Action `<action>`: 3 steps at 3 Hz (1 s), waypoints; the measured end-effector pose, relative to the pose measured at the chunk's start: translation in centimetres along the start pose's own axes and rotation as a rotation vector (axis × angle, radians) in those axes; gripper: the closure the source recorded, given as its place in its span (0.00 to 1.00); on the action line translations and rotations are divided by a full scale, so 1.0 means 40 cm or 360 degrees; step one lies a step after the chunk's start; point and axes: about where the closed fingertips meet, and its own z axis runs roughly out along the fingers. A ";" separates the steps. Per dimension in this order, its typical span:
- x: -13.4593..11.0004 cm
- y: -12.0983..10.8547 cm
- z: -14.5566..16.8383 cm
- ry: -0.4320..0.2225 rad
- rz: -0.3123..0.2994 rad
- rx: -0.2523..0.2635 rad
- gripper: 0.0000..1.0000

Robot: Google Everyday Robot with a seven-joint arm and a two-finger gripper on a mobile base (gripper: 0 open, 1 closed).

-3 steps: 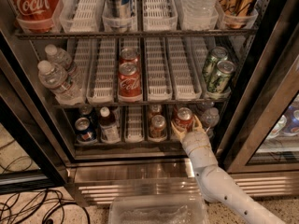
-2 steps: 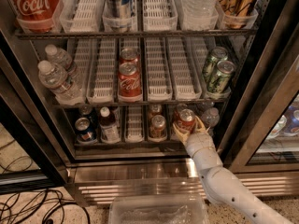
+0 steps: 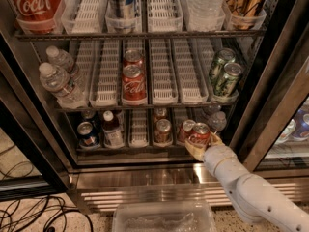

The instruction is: Pick coke can from bottom shelf of fridge

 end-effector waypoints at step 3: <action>-0.033 -0.016 -0.056 0.0198 0.0127 -0.0468 1.00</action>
Offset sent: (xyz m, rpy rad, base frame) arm -0.0471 0.0136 0.0190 0.1729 0.2990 0.4392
